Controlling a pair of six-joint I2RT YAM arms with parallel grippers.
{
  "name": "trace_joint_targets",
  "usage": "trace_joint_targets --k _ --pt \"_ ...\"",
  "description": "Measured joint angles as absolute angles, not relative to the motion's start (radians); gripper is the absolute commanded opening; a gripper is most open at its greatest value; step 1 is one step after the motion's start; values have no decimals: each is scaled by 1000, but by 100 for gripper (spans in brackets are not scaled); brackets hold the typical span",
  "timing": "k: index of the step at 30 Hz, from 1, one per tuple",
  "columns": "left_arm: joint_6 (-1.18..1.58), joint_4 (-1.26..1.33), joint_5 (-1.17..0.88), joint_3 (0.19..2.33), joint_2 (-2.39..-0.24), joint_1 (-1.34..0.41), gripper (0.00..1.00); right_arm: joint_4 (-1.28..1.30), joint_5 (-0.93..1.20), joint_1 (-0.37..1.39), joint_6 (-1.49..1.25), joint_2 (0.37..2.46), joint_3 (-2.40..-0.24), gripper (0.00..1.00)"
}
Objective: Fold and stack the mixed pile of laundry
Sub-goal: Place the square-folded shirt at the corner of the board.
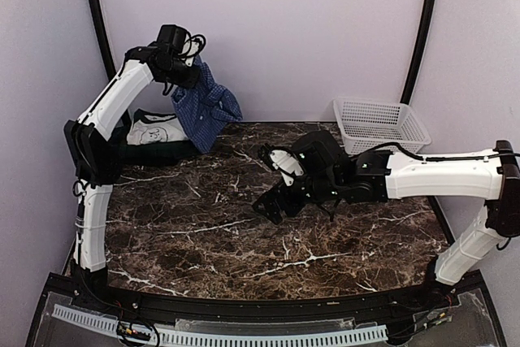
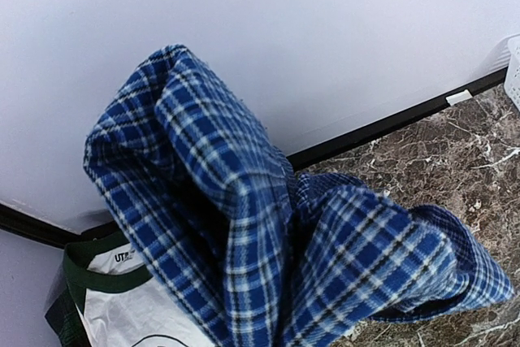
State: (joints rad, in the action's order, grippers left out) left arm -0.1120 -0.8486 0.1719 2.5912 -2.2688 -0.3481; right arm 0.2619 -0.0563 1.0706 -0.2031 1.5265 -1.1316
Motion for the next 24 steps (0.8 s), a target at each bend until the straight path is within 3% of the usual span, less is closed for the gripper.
trace_joint_targets --k 24 --pt "34 -838 -84 2473 -2278 86 0 294 -50 1070 -161 1637 -1253 99"
